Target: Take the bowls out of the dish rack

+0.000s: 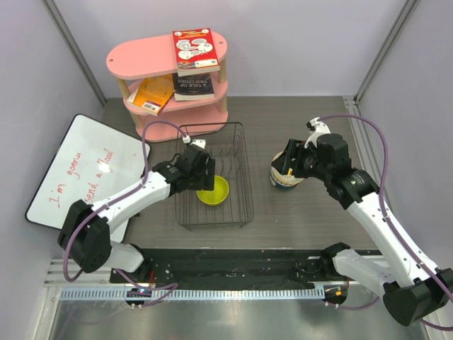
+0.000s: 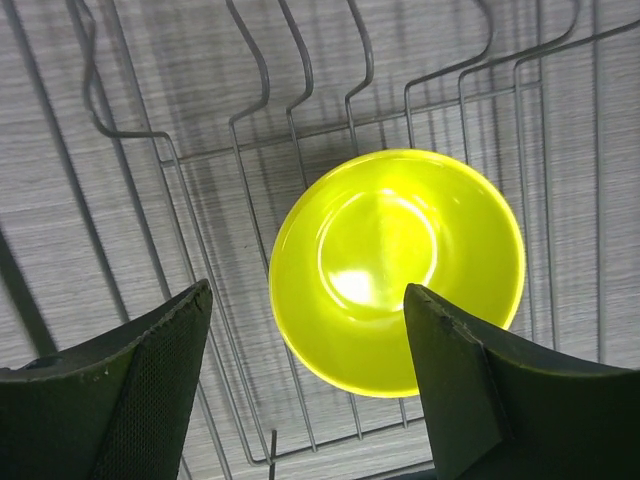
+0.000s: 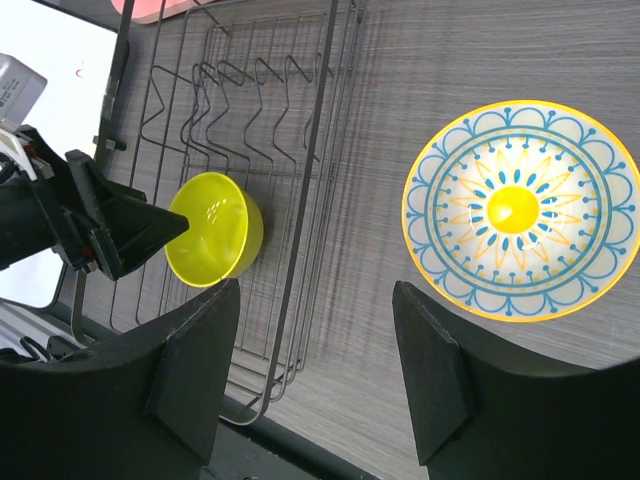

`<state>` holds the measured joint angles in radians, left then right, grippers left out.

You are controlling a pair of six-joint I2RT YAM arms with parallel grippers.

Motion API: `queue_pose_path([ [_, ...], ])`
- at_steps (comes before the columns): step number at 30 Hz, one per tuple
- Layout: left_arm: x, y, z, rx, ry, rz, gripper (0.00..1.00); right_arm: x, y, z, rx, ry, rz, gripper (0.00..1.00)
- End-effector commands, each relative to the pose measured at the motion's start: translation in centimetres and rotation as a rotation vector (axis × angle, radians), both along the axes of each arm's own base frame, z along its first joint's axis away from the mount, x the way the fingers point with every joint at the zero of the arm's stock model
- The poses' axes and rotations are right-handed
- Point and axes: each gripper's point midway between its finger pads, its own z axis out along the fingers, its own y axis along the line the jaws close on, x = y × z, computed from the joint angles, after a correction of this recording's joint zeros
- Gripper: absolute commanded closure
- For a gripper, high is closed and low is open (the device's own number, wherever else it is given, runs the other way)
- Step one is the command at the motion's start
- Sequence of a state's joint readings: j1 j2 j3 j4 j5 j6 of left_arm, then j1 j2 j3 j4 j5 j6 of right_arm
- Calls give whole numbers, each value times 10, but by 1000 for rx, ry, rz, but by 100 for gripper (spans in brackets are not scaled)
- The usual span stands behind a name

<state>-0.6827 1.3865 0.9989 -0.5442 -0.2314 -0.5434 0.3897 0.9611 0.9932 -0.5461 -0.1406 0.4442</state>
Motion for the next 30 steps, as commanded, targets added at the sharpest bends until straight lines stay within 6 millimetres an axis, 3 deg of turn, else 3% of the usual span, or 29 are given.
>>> queue_pose_path([
  [1, 5, -7, -9, -33, 9, 0, 24, 4, 0, 8, 4, -46, -5, 32],
  [6, 4, -6, -21, -55, 36, 10, 27, 5, -2, 6, -6, -49, -11, 31],
  [20, -3, -7, -42, -72, 96, -3, 50, 4, -6, -5, -21, -32, -28, 31],
  [26, -7, -12, -43, -81, 116, -39, 78, 5, -4, -1, -12, -36, -25, 31],
  [30, -6, -15, -32, -107, 101, -42, 98, 6, -3, 1, -10, -37, -24, 31],
])
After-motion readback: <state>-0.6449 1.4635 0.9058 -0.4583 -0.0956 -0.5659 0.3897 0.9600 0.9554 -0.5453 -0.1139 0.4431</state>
